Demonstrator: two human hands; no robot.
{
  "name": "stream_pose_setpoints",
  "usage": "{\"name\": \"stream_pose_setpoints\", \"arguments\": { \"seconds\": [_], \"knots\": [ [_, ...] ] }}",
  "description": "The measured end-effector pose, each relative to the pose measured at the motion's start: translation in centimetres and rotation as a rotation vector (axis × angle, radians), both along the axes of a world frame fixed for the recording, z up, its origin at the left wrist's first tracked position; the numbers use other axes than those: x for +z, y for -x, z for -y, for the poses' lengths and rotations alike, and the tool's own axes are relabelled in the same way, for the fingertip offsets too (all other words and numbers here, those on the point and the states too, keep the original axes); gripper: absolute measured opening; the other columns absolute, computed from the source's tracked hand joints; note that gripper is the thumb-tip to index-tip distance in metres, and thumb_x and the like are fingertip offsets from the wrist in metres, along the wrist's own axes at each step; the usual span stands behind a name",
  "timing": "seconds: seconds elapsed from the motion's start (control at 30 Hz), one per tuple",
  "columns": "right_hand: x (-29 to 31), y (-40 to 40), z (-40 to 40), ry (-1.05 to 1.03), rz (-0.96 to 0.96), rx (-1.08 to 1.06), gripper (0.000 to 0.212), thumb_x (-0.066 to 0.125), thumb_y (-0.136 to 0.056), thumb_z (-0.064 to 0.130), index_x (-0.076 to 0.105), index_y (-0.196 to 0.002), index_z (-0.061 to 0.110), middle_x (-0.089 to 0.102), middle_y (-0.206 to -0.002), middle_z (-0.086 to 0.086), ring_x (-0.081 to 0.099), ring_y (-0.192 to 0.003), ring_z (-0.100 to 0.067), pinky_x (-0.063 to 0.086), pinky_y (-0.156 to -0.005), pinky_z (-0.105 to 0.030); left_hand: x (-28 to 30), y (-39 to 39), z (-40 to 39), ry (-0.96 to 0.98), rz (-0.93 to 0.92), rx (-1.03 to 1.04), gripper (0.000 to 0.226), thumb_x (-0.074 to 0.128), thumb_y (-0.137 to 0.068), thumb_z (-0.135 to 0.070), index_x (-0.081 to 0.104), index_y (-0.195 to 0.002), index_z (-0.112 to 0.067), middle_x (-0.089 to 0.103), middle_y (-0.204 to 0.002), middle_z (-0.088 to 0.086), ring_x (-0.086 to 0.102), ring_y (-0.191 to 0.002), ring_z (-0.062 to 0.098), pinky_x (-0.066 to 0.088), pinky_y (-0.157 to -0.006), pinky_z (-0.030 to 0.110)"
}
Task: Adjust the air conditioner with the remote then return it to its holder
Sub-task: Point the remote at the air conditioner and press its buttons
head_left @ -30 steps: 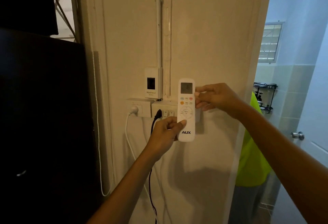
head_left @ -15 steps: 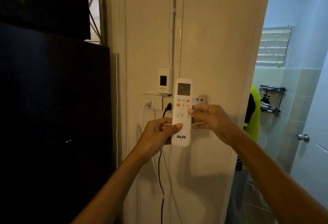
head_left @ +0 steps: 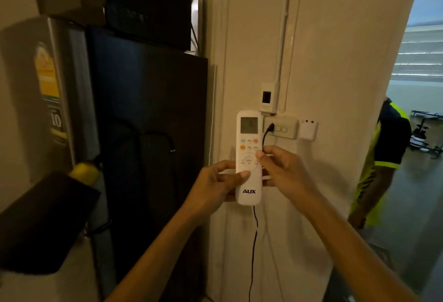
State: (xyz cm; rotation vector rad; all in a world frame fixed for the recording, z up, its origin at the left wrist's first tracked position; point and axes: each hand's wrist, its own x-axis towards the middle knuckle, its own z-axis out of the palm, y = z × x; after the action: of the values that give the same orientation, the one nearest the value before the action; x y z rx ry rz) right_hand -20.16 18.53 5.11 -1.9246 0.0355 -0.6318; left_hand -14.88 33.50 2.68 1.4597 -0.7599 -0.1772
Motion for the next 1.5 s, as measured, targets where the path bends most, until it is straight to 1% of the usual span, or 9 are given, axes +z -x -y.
{"name": "stream_pose_setpoints", "arguments": {
  "seconds": [0.1, 0.17, 0.3, 0.53, 0.83, 1.0, 1.13, 1.37, 1.5],
  "knots": [
    [0.1, 0.5, -3.0, 0.005, 0.013, -0.019, 0.03, 0.052, -0.092, 0.026, 0.056, -0.118, 0.013, 0.066, -0.117, -0.008, 0.069, -0.093, -0.02, 0.061, -0.07, -0.032, 0.5, 0.7, -2.9, -0.005, 0.012, 0.026, 0.017, 0.057, -0.087, -0.02, 0.059, -0.105, -0.021, 0.069, -0.092, -0.009, 0.07, -0.076, -0.003, 0.057, -0.061, 0.016],
    [0.5, 0.9, -4.8, 0.012, 0.02, -0.022, 0.029, 0.052, -0.091, 0.026, 0.056, -0.117, 0.013, 0.065, -0.12, -0.008, 0.068, -0.093, -0.02, 0.06, -0.07, -0.033, 1.2, 0.9, -4.6, 0.005, 0.025, 0.028, 0.013, 0.056, -0.088, -0.02, 0.06, -0.1, -0.023, 0.069, -0.092, -0.01, 0.07, -0.076, -0.004, 0.057, -0.061, 0.014],
    [1.2, 2.2, -8.1, 0.001, 0.045, -0.044, 0.019, 0.053, -0.091, 0.026, 0.056, -0.109, 0.02, 0.065, -0.119, -0.006, 0.067, -0.093, -0.018, 0.06, -0.07, -0.033, 2.3, 1.7, -7.7, 0.025, 0.05, 0.063, 0.009, 0.056, -0.088, -0.023, 0.064, -0.092, -0.024, 0.07, -0.093, -0.011, 0.07, -0.077, -0.002, 0.057, -0.06, 0.014],
    [1.7, 5.8, -12.8, 0.002, 0.035, -0.045, 0.029, 0.055, -0.09, 0.024, 0.058, -0.117, 0.014, 0.068, -0.115, -0.006, 0.069, -0.097, -0.022, 0.06, -0.074, -0.044, 3.2, 4.5, -12.6, 0.078, 0.032, 0.034, 0.016, 0.054, -0.09, -0.023, 0.066, -0.095, -0.015, 0.072, -0.089, -0.006, 0.072, -0.075, 0.002, 0.054, -0.056, 0.013],
    [3.7, 7.6, -15.3, 0.017, 0.069, 0.049, 0.022, 0.055, -0.09, 0.025, 0.058, -0.111, 0.019, 0.069, -0.108, -0.003, 0.07, -0.088, -0.013, 0.061, -0.066, -0.033, 5.9, 6.5, -16.1, 0.081, 0.079, 0.015, 0.012, 0.056, -0.089, -0.023, 0.066, -0.084, -0.027, 0.074, -0.075, -0.015, 0.073, -0.074, 0.004, 0.055, -0.055, 0.015],
    [6.7, 7.3, -15.5, 0.043, 0.118, 0.078, 0.024, 0.055, -0.09, 0.026, 0.059, -0.112, 0.018, 0.069, -0.102, 0.002, 0.07, -0.085, -0.009, 0.06, -0.061, -0.028, 9.1, 6.4, -16.5, 0.075, 0.111, 0.026, 0.011, 0.055, -0.089, -0.022, 0.066, -0.086, -0.024, 0.074, -0.079, -0.011, 0.073, -0.075, 0.005, 0.058, -0.058, 0.018],
    [9.6, 6.5, -15.6, 0.015, 0.16, 0.136, 0.013, 0.055, -0.09, 0.025, 0.058, -0.103, 0.026, 0.068, -0.092, 0.012, 0.069, -0.074, -0.003, 0.056, -0.051, -0.019, 12.4, 5.8, -17.1, 0.061, 0.166, 0.02, 0.012, 0.056, -0.088, -0.022, 0.067, -0.091, -0.021, 0.074, -0.083, -0.007, 0.073, -0.079, 0.01, 0.059, -0.063, 0.021],
    [14.7, 5.2, -16.6, 0.011, 0.245, 0.186, 0.018, 0.054, -0.091, 0.025, 0.057, -0.108, 0.021, 0.068, -0.095, 0.008, 0.068, -0.079, -0.006, 0.056, -0.052, -0.019, 17.6, 4.5, -18.0, 0.067, 0.271, 0.062, 0.01, 0.056, -0.088, -0.023, 0.067, -0.087, -0.022, 0.074, -0.083, -0.006, 0.073, -0.079, 0.01, 0.059, -0.063, 0.021],
    [17.1, 4.1, -17.3, 0.018, 0.29, 0.213, 0.015, 0.055, -0.09, 0.024, 0.058, -0.105, 0.024, 0.069, -0.095, 0.006, 0.069, -0.082, -0.01, 0.06, -0.061, -0.027, 20.1, 3.9, -18.7, 0.093, 0.292, 0.066, 0.01, 0.056, -0.087, -0.022, 0.066, -0.089, -0.02, 0.074, -0.087, -0.003, 0.073, -0.079, 0.011, 0.059, -0.062, 0.02]
  ]
}}
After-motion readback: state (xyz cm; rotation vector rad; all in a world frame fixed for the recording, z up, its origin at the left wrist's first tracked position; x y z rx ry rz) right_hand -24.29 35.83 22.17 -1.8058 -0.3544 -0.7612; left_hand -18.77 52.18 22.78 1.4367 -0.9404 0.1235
